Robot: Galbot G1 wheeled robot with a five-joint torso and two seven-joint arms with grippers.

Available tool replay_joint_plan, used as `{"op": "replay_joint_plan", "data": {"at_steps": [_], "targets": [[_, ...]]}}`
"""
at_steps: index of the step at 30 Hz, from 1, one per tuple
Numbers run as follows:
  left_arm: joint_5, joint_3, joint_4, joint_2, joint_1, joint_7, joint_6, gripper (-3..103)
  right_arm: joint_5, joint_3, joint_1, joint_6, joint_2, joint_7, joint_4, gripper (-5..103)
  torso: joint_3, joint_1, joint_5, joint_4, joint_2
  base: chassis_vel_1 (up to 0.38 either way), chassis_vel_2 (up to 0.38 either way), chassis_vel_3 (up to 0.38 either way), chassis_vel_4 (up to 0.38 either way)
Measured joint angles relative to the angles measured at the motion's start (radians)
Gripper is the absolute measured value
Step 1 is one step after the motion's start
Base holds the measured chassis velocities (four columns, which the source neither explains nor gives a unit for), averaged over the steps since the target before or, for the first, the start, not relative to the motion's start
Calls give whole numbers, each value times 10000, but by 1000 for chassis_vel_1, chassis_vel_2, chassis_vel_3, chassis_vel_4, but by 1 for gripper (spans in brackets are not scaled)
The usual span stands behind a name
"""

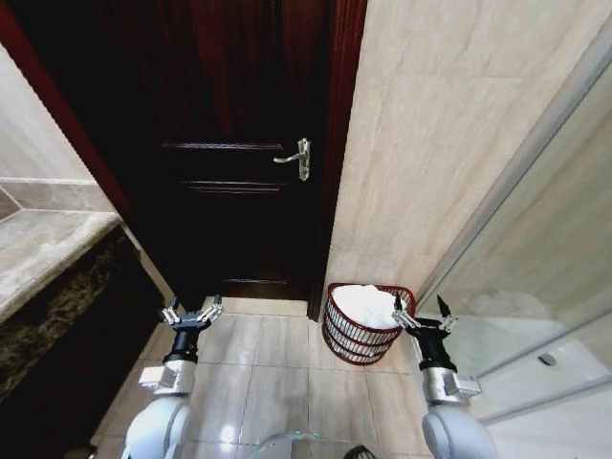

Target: Discard the used towel into the hamper.

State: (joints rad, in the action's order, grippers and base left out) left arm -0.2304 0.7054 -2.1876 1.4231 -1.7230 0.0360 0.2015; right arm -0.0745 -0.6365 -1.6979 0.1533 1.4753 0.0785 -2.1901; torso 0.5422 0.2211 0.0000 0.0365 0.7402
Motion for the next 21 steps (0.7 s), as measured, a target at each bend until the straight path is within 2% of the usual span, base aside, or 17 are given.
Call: {"op": "replay_joint_plan", "data": {"at_steps": [21], "targets": [[-1, -31, -109, -24, 63, -54, -125, 100, 7, -34, -95, 66, 39, 0, -27, 100, 520, 391, 0, 0, 909, 0, 0, 0, 0]]}}
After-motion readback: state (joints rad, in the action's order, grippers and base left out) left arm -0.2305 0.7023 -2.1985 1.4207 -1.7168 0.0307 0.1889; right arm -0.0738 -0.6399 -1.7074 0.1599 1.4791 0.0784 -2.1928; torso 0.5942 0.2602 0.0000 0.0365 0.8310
